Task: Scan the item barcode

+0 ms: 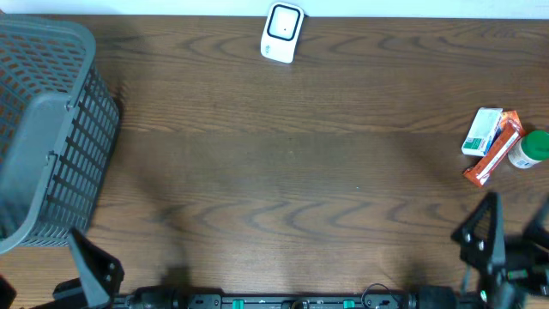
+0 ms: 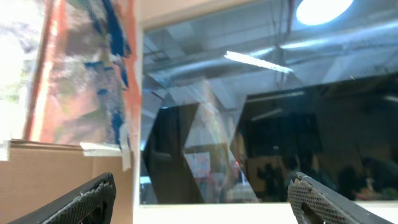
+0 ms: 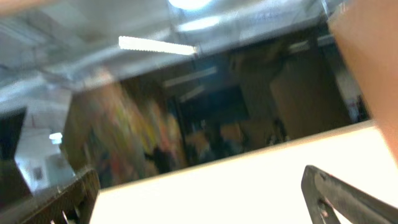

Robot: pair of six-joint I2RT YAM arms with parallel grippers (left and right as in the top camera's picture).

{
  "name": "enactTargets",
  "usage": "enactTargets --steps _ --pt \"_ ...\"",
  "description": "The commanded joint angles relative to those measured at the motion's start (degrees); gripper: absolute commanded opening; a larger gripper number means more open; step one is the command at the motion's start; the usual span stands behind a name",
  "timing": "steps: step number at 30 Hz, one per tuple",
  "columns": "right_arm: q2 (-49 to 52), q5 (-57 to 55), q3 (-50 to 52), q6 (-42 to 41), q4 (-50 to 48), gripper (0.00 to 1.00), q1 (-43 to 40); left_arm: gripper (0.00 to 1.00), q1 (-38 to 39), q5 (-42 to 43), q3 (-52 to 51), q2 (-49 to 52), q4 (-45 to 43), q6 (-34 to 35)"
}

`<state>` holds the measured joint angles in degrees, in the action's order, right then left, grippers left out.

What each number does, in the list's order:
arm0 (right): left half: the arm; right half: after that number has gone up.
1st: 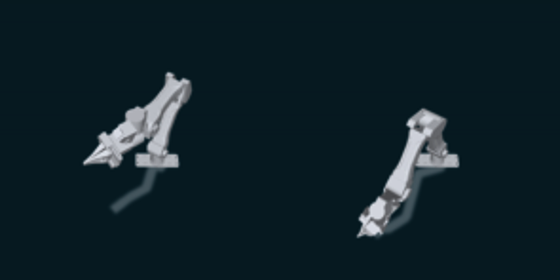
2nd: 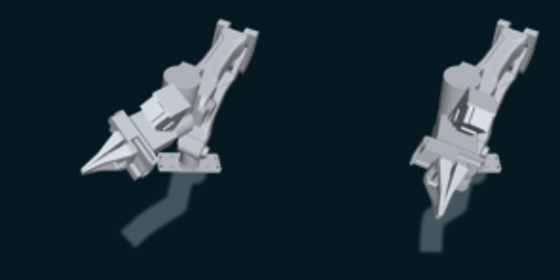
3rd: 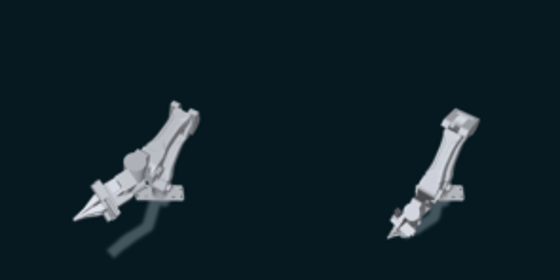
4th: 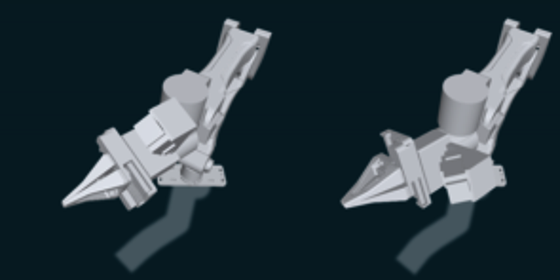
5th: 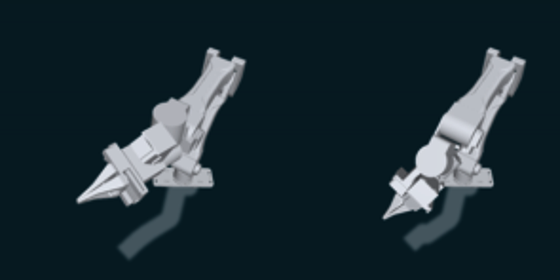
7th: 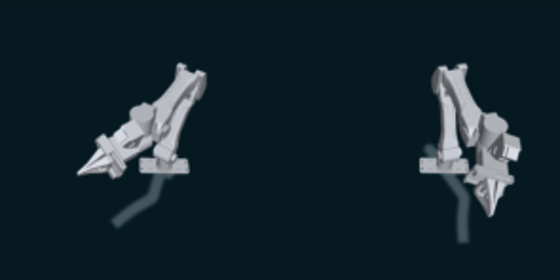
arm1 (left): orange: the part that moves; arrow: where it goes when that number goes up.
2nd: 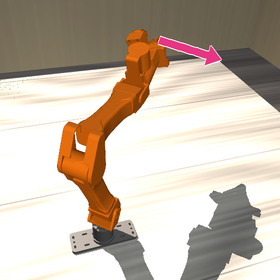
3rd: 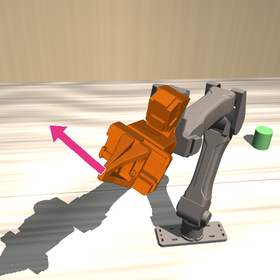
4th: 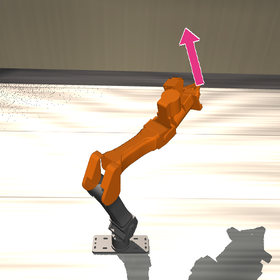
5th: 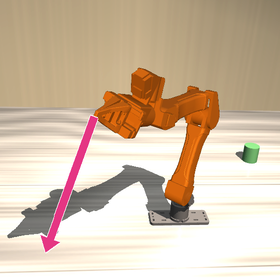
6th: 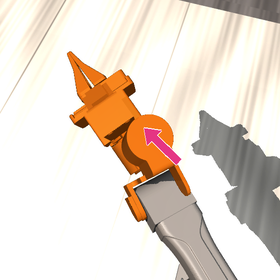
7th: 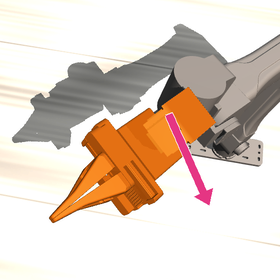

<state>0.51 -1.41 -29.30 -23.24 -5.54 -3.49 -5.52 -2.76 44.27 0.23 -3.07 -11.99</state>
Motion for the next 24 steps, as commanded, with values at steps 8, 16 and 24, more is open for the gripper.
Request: enactTargets --steps 8,16,24 --pt "0.09 -6.03 23.87 -15.08 -12.66 0.99 -0.22 0.90 0.13 -5.22 -0.35 -0.07 -1.53 1.90" --pt "0.13 -9.92 29.00 -15.56 -7.19 0.99 -0.22 0.90 0.13 -5.25 -2.08 -0.04 -2.40 4.44" --pt "0.15 -10.71 29.00 -19.43 9.07 0.99 -0.22 0.90 0.13 -5.20 -5.46 0.37 -1.75 17.92"
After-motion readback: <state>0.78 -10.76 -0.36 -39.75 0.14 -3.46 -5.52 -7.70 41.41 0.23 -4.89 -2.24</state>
